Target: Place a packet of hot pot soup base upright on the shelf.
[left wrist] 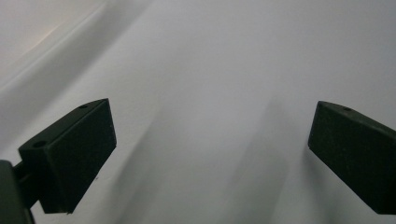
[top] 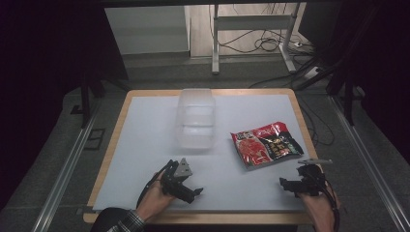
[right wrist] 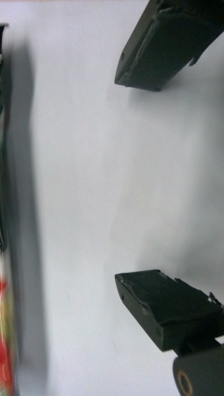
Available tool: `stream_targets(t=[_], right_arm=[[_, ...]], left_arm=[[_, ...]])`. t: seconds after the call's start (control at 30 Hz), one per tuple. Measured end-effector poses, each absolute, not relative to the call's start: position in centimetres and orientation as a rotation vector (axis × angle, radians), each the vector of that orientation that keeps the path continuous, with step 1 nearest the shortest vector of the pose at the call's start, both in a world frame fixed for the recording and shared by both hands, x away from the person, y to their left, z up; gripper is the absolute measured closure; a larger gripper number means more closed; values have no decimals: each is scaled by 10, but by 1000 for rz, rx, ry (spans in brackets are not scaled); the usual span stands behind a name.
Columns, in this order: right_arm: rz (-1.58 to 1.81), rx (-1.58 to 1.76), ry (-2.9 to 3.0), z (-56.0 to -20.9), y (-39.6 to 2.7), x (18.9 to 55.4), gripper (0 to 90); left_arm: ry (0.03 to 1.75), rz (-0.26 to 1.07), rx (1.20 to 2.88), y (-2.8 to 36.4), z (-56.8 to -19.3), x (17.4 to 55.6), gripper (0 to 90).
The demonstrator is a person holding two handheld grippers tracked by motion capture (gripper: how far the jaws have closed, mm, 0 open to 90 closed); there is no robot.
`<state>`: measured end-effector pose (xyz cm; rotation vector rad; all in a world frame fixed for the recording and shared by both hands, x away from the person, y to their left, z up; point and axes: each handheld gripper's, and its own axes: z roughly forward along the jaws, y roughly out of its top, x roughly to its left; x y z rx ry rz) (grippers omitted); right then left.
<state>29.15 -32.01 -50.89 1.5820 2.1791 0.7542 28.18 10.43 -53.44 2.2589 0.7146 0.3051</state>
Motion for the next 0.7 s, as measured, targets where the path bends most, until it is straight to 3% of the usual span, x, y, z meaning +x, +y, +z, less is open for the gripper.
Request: stream_targets(t=[0.27, 0.7], right_arm=[[934, 1429, 2109, -499, -324, 287, 49], [954, 1405, 2124, -501, -325, 289, 47]], left_arm=[[734, 245, 2219, 99, -530, 291, 22], [720, 173, 2199, 85, -527, 305, 136]])
